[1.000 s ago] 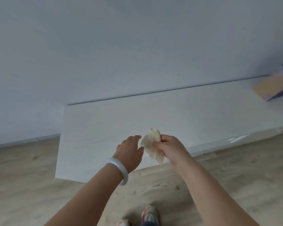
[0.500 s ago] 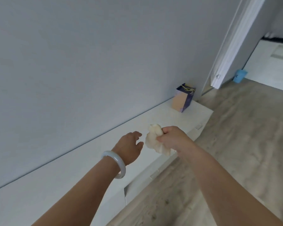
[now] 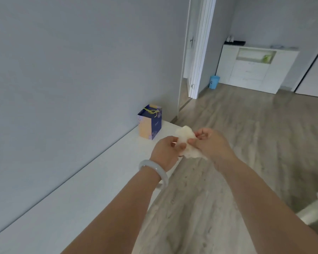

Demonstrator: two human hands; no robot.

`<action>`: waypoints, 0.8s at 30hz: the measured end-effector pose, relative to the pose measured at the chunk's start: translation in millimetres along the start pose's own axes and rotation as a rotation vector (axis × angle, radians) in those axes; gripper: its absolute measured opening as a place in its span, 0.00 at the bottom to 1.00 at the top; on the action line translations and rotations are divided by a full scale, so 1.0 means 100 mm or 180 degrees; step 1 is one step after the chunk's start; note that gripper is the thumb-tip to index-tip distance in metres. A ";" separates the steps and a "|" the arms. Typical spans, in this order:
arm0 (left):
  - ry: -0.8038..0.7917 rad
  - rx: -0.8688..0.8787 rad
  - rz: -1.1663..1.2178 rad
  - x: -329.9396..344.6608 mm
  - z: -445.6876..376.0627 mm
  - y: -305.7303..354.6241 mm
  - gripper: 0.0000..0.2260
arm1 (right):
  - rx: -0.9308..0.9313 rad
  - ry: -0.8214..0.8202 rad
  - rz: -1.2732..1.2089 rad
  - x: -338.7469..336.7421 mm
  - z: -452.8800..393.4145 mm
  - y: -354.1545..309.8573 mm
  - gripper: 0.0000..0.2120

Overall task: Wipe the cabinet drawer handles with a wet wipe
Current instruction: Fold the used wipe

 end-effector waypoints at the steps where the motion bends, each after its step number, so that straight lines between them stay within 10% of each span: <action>1: 0.0026 -0.0027 0.0194 0.13 -0.16 0.07 0.08 | -0.0028 -0.0007 0.0016 -0.13 -0.15 0.01 0.06; 24: -0.0329 -0.0113 0.1026 2.08 -5.24 0.85 0.07 | 0.0158 0.1233 0.0389 -2.21 -4.82 0.33 0.05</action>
Point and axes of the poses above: each hand's wrist, its own z-axis away from the middle knuckle, its own x-axis out of the palm, y = z × x, the point moved 6 cm from there along -z, towards the middle knuckle, and after that the axes turned 3 degrees about x, right-handed, at the moved point
